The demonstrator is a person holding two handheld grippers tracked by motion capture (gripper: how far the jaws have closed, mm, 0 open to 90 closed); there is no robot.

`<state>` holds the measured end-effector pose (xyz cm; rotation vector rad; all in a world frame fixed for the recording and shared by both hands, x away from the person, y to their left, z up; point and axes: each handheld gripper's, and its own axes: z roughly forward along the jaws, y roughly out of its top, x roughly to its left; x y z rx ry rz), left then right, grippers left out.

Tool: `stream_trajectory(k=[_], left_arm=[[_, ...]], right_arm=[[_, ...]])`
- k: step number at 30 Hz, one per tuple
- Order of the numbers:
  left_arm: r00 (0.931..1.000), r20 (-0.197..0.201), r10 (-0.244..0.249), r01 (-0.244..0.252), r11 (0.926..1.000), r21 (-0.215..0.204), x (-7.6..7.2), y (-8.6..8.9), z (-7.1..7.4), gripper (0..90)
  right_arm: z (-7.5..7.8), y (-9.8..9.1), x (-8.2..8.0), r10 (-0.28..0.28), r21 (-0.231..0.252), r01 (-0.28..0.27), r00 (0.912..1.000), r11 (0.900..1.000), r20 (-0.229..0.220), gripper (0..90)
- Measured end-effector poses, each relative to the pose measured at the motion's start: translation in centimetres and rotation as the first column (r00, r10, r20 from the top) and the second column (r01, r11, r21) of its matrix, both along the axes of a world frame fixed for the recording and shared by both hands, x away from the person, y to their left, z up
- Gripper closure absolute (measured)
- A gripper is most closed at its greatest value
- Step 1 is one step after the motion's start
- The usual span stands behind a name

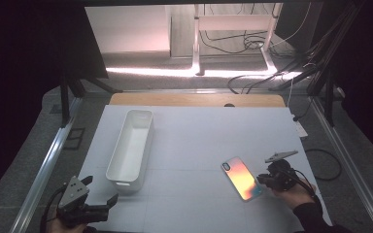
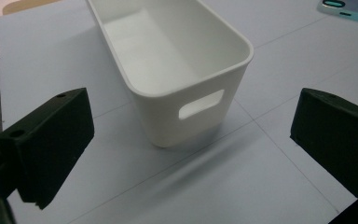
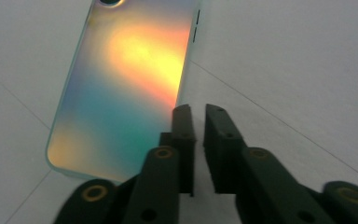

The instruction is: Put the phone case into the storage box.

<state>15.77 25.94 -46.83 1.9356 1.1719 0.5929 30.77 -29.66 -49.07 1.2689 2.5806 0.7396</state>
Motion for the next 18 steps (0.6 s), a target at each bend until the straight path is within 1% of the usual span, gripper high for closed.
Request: stream_trajectory(k=[3, 4, 5, 7, 8, 10, 12, 13, 15, 16, 18], left_arm=[[1.0, 0.001, -0.001, 0.001, 1.0, 0.001, 0.0, 0.0, 0.0, 0.1], [1.0, 0.001, -0.001, 0.001, 1.0, 0.002, 0.0, 0.0, 0.0, 0.1], [1.0, 0.001, -0.001, 0.001, 1.0, 0.003, 0.0, 0.0, 0.0, 0.1], [1.0, 0.0, -0.001, 0.001, 1.0, 0.004, 0.0, -0.1, 0.0, 0.1], [1.0, -0.001, -0.001, 0.001, 1.0, 0.002, 0.0, -0.1, 0.0, 0.1], [1.0, -0.001, 0.0, 0.0, 1.0, 0.002, 0.0, -0.1, 0.0, 0.1], [1.0, -0.001, 0.001, -0.001, 1.0, 0.001, 0.0, -0.1, 0.0, 0.1], [1.0, -0.001, 0.0, 0.0, 1.0, 0.001, 0.0, -0.1, 0.0, 0.1], [1.0, -0.002, -0.001, 0.001, 1.0, 0.003, 0.0, -0.1, 0.0, 0.1], [1.0, -0.002, -0.001, 0.001, 1.0, 0.002, 0.0, 0.0, 0.0, 0.1], [1.0, -0.001, -0.001, 0.001, 1.0, 0.002, 0.0, 0.0, 0.0, 0.1]], right_arm=[[0.2, -0.1, -0.1, -0.008, 0.005, 0.008, 0.9999, 1.0, -0.009, 60.8], [0.4, 0.0, -0.2, -0.008, 0.006, 0.008, 1.0, 0.9999, -0.002, 56.5], [0.5, 0.1, -0.3, -0.008, 0.006, 0.008, 0.9999, 1.0, 0.008, 50.2], [0.8, 0.4, -0.3, -0.008, 0.001, 0.008, 0.9999, 1.0, 0.015, 35.9], [0.9, 0.6, -0.3, -0.008, -0.006, 0.008, 0.9997, 0.9999, 0.023, 31.7], [1.1, 1.0, -0.2, -0.007, -0.011, 0.007, 0.9997, 0.9999, 0.022, 22.2], [1.2, 1.3, -0.1, -0.004, -0.012, 0.004, 0.9998, 0.9999, 0.019, 16.8], [1.2, 1.6, 0.1, -0.006, -0.015, 0.006, 0.9999, 0.9999, 0.013, 10.9], [1.1, 2.1, 0.3, -0.001, -0.023, 0.0, 1.0, 0.9997, -0.01, 3.1], [1.1, 2.3, 0.4, -0.005, -0.025, 0.004, 0.9998, 0.9997, -0.017, 0.6], [1.1, 2.7, 0.5, -0.012, -0.027, 0.011, 0.9996, 0.9996, -0.024, 0.0]])
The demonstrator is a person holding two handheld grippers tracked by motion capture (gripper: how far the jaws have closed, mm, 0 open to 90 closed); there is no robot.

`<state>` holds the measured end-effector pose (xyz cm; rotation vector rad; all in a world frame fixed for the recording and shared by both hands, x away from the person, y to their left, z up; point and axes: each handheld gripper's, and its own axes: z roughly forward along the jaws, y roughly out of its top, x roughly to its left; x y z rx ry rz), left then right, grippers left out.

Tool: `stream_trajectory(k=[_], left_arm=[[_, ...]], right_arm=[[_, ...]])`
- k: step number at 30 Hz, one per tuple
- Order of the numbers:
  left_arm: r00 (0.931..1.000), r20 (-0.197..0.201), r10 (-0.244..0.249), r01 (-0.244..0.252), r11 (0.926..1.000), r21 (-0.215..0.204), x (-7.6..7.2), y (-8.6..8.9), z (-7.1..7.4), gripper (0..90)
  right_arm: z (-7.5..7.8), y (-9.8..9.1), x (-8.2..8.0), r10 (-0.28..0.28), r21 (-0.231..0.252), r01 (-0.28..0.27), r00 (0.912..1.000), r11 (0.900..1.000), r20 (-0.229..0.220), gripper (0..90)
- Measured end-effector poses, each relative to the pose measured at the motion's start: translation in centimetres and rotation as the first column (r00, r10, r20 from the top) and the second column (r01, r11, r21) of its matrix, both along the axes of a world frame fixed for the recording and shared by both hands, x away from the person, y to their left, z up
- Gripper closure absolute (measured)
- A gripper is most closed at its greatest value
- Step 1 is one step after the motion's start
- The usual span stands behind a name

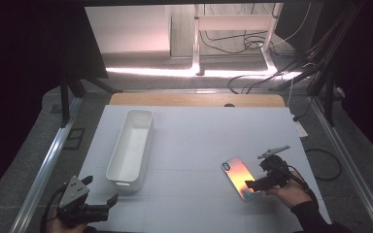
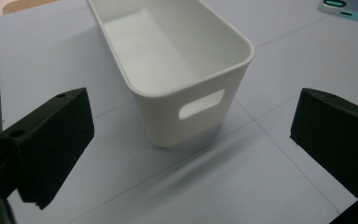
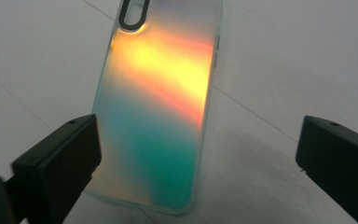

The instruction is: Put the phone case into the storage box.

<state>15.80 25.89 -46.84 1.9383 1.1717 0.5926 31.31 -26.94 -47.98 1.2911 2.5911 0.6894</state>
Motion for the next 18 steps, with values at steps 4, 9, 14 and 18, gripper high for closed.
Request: stream_trajectory(k=[4, 9, 14, 18], left_arm=[[1.0, 0.0, 0.001, -0.001, 1.0, -0.001, 0.0, 0.0, 0.0, 0.1], [1.0, 0.002, 0.001, -0.001, 1.0, -0.002, 0.0, 0.1, 0.0, 0.2], [1.0, 0.002, 0.0, 0.0, 1.0, -0.002, 0.0, 0.0, 0.0, 0.2], [1.0, 0.002, 0.0, 0.0, 1.0, -0.002, 0.0, 0.0, 0.0, 0.2]], right_arm=[[0.1, 0.8, 0.3, -0.003, -0.007, 0.003, 1.0, 1.0, -0.008, 0.0], [0.4, 2.1, 0.8, -0.001, -0.035, 0.0, 0.9999, 0.9994, -0.017, 0.0], [0.2, 3.2, 1.3, 0.008, -0.055, -0.01, 0.9992, 0.9984, -0.038, 0.0], [0.0, 4.2, 1.8, 0.017, -0.08, -0.021, 0.9982, 0.9966, -0.058, 0.0]])
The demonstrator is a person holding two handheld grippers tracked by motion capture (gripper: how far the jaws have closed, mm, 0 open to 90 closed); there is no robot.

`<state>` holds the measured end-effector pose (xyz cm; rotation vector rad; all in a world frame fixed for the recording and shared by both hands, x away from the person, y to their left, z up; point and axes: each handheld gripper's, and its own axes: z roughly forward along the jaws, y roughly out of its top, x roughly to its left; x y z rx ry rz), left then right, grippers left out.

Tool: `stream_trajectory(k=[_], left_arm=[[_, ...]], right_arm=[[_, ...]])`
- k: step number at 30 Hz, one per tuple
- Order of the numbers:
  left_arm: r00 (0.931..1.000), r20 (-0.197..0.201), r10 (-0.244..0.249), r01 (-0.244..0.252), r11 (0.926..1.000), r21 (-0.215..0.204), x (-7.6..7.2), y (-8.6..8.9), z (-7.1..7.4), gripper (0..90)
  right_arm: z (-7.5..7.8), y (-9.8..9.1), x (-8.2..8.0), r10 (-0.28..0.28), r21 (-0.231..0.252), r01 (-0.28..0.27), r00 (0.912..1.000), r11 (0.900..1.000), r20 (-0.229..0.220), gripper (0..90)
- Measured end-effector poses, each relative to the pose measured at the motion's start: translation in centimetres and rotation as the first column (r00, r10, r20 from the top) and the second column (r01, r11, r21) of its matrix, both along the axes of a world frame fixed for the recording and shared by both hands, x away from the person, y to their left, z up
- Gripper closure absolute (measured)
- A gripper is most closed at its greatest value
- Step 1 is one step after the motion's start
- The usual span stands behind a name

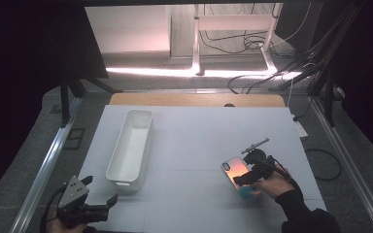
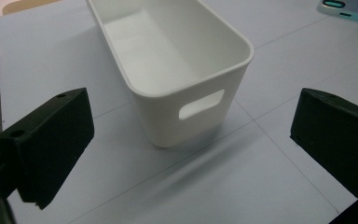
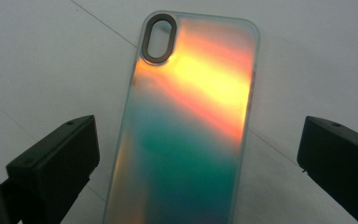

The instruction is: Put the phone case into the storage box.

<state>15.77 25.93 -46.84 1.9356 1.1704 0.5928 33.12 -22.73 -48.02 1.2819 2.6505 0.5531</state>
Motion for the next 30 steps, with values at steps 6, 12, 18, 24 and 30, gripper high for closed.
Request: stream_trajectory(k=[6, 12, 18, 24, 30], left_arm=[[1.0, 0.001, -0.001, 0.001, 1.0, 0.001, 0.0, 0.0, 0.0, 0.1], [1.0, 0.0, -0.001, 0.001, 1.0, 0.0, 0.0, 0.0, 0.0, 0.1], [1.0, 0.0, -0.001, 0.001, 1.0, -0.001, 0.0, 0.0, 0.0, 0.1], [1.0, 0.002, -0.002, 0.002, 1.0, 0.001, 0.0, 0.0, 0.0, 0.2], [1.0, 0.001, -0.002, 0.002, 1.0, 0.002, 0.0, 0.0, 0.0, 0.2]], right_arm=[[-0.3, 0.8, 0.5, 0.002, -0.032, -0.003, 0.9997, 0.9995, -0.023, 0.0], [-0.6, 1.7, 1.0, 0.012, -0.068, -0.015, 0.9992, 0.9976, -0.039, 0.0], [-1.0, 2.5, 1.5, 0.013, -0.092, -0.017, 0.9986, 0.9956, -0.051, 0.0], [-1.6, 3.0, 1.8, 0.015, -0.117, -0.022, 0.9982, 0.9929, -0.058, 0.0], [-2.4, 3.0, 2.0, 0.011, -0.13, -0.02, 0.9971, 0.9913, -0.075, 0.0]])
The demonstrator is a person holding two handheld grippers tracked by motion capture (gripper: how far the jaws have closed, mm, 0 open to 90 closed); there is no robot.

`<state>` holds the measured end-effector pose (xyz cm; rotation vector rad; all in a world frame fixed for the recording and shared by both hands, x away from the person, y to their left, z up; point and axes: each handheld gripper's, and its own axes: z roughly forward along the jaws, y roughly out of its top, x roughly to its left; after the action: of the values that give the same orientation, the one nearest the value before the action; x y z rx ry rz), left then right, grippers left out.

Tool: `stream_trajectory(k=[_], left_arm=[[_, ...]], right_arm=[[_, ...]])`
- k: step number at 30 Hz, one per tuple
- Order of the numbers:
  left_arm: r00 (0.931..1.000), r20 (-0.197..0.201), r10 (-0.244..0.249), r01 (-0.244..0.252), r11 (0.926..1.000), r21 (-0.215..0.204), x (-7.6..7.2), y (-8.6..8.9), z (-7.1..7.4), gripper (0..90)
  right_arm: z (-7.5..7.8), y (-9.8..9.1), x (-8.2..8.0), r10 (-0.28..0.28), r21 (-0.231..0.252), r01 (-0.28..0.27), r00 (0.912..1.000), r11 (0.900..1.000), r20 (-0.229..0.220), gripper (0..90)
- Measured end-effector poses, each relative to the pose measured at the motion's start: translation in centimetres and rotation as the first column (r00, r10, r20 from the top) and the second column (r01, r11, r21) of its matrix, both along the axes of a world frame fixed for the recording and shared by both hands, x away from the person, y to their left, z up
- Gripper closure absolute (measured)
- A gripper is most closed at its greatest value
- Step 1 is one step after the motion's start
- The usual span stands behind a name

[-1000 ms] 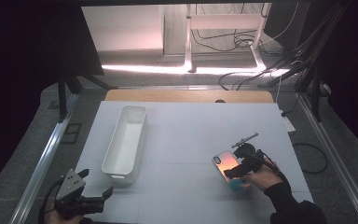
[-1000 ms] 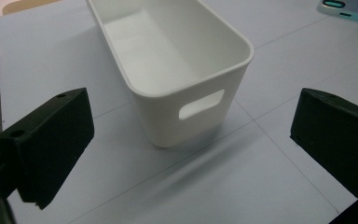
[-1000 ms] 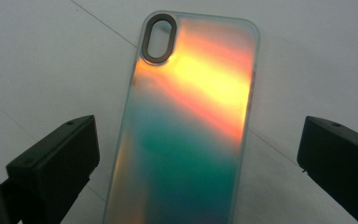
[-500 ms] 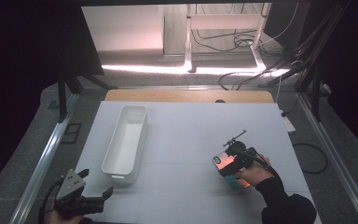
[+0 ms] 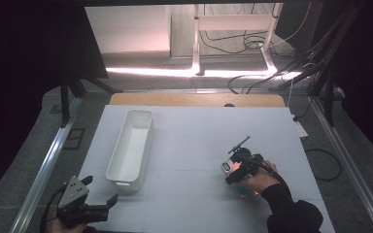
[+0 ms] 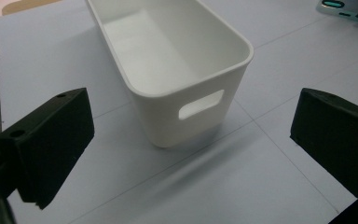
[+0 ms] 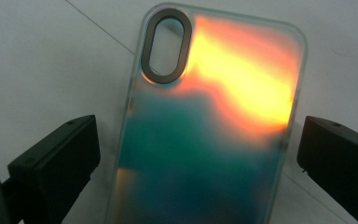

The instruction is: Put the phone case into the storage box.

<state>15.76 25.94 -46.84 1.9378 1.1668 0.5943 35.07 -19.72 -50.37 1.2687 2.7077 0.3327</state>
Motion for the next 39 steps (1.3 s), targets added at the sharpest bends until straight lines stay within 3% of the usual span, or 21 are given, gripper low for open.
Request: stream_trajectory(k=[5, 10, 20, 22, 28, 32, 39], left_arm=[[1.0, 0.0, -0.001, 0.001, 1.0, 0.001, 0.0, 0.0, 0.0, 0.2], [1.0, 0.0, -0.002, 0.002, 1.0, 0.003, 0.0, 0.0, 0.0, 0.2], [0.9999, 0.0, -0.017, 0.017, 0.9998, -0.013, 0.0, 0.1, 0.0, 0.3], [0.9998, 0.001, -0.019, 0.019, 0.9995, -0.024, 0.0, 0.2, 0.0, 0.3], [0.9987, -0.007, -0.05, 0.05, 0.9968, -0.063, 0.1, 0.5, 0.0, 0.6], [0.9985, -0.014, -0.052, 0.051, 0.993, -0.107, 0.1, 1.0, 0.0, 0.3], [0.9986, -0.007, -0.052, 0.05, 0.9881, -0.145, 0.2, 1.3, 0.4, 0.0]], right_arm=[[-0.5, -0.1, -0.1, 0.0, -0.019, 0.0, 1.0, 0.9998, 0.001, 0.0], [0.0, -0.4, -0.4, -0.001, -0.003, 0.001, 0.9999, 1.0, 0.015, 13.2], [0.1, -0.9, -0.7, -0.001, 0.023, 0.0, 0.9993, 0.9997, 0.039, 14.8], [0.1, -1.1, -0.7, 0.0, 0.022, -0.001, 0.9987, 0.9998, 0.051, 14.9], [0.8, -1.8, -1.0, 0.008, 0.079, -0.016, 0.9955, 0.9968, 0.095, 15.1], [1.5, -1.9, -1.4, 0.03, 0.109, -0.046, 0.9894, 0.993, 0.142, 15.3], [2.4, -2.0, -1.9, 0.051, 0.17, -0.088, 0.9754, 0.9816, 0.214, 15.6]])
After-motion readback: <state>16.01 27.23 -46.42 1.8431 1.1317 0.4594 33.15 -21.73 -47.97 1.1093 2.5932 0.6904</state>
